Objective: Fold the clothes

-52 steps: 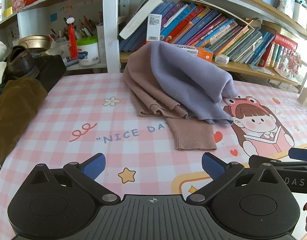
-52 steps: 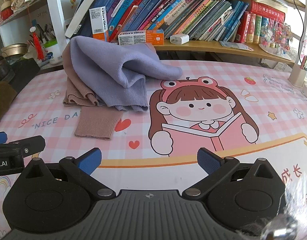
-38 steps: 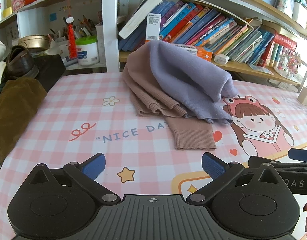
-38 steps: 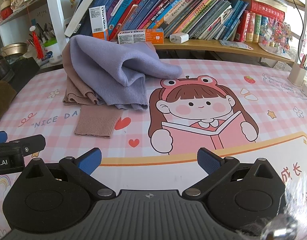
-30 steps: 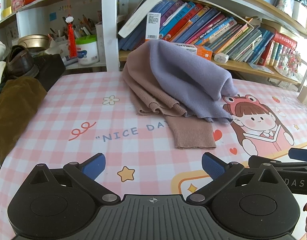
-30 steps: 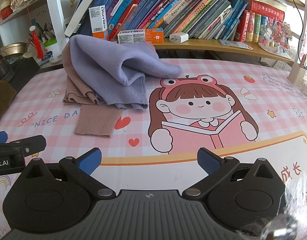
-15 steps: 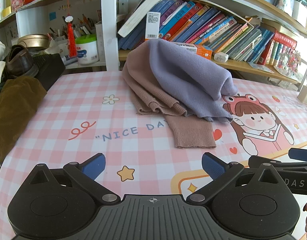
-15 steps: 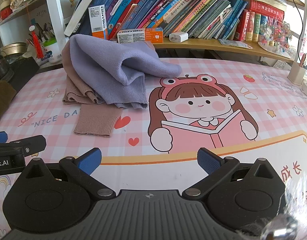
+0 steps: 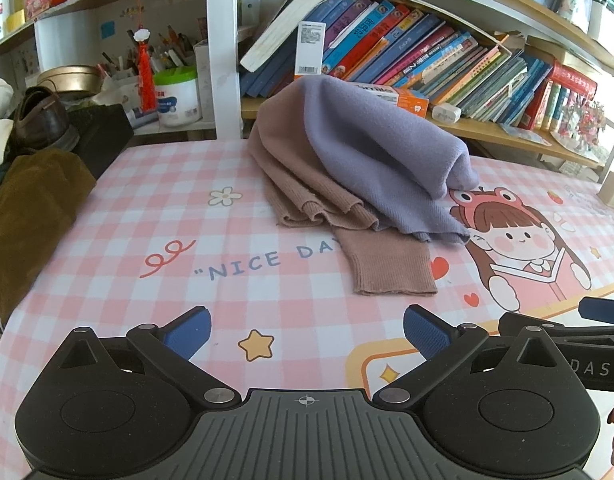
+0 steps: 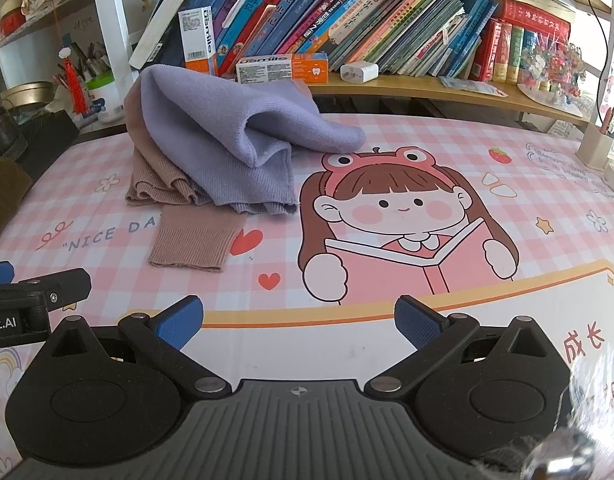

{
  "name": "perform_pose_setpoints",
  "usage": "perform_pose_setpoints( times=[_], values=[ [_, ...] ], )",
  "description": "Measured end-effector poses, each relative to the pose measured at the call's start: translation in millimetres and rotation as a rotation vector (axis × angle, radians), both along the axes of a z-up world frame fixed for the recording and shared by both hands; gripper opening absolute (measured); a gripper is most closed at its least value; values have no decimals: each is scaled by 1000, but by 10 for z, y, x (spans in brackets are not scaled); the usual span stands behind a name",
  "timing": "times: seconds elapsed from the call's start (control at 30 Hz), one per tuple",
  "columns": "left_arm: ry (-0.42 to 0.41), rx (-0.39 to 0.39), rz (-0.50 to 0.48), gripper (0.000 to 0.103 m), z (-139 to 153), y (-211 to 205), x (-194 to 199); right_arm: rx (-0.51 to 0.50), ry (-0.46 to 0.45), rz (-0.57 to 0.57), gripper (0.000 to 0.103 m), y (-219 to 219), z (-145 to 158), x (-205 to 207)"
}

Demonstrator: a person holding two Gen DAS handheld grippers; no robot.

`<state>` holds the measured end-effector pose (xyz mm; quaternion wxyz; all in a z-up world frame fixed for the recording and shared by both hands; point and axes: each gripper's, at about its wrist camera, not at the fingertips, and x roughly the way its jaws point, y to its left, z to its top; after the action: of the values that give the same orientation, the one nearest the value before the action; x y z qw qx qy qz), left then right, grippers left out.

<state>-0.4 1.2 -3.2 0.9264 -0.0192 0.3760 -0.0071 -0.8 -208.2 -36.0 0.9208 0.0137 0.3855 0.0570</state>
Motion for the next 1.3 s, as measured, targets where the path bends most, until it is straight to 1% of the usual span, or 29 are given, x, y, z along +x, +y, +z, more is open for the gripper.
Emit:
perform_pose_setpoints(
  times=[0.37, 0.83, 1.3],
  values=[
    [23, 1, 2, 103, -41, 10, 18, 0, 13, -1, 103, 4, -25, 13],
    [3, -8, -19, 103, -21, 1, 11, -1, 12, -9, 103, 0, -26, -2],
    [-22, -8, -16, 103, 16, -29, -44, 4, 13, 5, 103, -22, -34, -19]
  ],
)
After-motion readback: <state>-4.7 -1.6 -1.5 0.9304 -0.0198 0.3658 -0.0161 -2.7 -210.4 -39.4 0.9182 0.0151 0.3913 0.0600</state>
